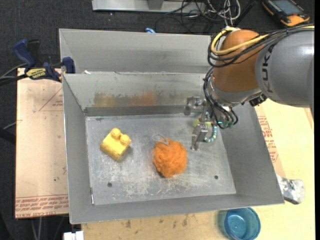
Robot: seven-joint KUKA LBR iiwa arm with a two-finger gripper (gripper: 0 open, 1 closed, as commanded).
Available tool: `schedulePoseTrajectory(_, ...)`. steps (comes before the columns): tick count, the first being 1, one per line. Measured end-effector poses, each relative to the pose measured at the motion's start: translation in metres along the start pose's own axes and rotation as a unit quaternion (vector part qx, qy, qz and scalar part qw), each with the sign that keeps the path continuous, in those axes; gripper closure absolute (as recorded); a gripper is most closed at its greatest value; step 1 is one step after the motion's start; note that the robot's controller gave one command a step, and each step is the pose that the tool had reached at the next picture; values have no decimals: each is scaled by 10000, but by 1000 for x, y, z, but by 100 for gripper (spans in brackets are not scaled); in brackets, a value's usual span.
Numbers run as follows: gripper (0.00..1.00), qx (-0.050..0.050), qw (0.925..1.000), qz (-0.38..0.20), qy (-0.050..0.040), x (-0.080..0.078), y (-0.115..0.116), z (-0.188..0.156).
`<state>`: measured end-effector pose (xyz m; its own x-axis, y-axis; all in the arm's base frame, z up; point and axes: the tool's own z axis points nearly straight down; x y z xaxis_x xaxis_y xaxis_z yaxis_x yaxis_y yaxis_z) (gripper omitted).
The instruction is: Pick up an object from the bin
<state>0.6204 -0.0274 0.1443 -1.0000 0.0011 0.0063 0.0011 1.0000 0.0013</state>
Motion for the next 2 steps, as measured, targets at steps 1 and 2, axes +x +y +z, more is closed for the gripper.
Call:
schedulePoseTrajectory(1, 0, 2, 10000, -3, -38, -2, 0, -5)
schedulePoseTrajectory(2, 100, 2, 9969, -787, -28, 42, 52, 73)
